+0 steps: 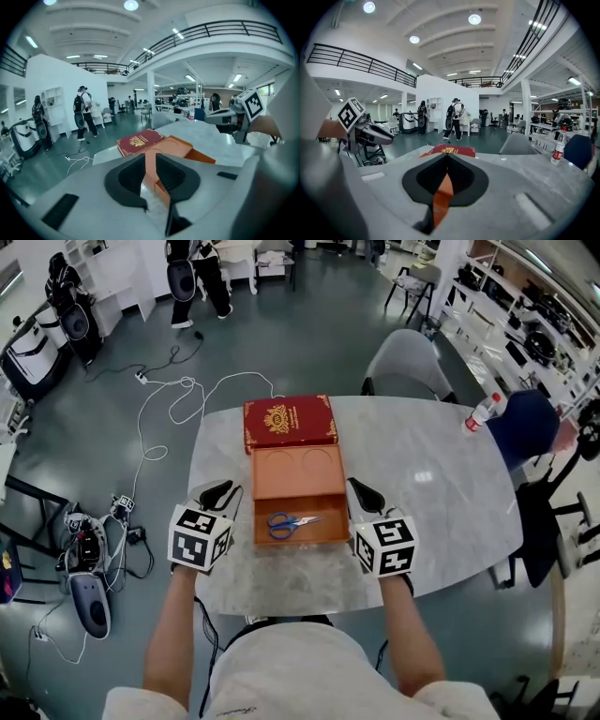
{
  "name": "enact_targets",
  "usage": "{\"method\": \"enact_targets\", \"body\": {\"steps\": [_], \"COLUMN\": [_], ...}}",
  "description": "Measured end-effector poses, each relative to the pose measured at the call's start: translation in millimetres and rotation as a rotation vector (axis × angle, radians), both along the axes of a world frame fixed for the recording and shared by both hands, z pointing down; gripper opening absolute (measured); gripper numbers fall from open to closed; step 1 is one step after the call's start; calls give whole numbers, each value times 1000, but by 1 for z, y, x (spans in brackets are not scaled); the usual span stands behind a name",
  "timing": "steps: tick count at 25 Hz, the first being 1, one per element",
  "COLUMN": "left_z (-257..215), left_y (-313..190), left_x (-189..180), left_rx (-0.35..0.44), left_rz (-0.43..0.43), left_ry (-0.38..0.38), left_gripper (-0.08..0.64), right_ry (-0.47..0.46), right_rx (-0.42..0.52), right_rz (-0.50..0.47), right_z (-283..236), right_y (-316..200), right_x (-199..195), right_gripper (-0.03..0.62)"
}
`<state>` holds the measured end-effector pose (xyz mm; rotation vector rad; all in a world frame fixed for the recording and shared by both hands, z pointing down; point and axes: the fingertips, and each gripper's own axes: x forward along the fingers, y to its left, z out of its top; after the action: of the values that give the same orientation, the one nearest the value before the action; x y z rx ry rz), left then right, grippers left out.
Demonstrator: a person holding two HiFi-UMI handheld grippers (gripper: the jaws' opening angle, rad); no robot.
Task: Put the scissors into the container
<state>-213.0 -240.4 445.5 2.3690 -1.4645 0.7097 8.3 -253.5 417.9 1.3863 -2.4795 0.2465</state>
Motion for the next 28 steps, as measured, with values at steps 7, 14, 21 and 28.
{"method": "enact_targets", "body": {"steps": [7,14,21,28], "left_z": [-27,-43,-39,-33], "left_y": [10,16,20,23], "left_x": [-24,-44,-43,-44], "left_rx": [110,189,175,166], "left_rz": [-162,-263,-266,-265], "left_ry": [129,157,152,147], "left_gripper": [56,32,32,32], "right_ry": [-7,-7,-12,-11], "right_rx": [21,38,35,34], "right_rz": [8,-3,5,-1], "right_z": [-12,-18,-18,-16], "right_y": [4,10,13,13], "right_x": [5,4,6,3], "right_gripper": [5,5,5,5]}}
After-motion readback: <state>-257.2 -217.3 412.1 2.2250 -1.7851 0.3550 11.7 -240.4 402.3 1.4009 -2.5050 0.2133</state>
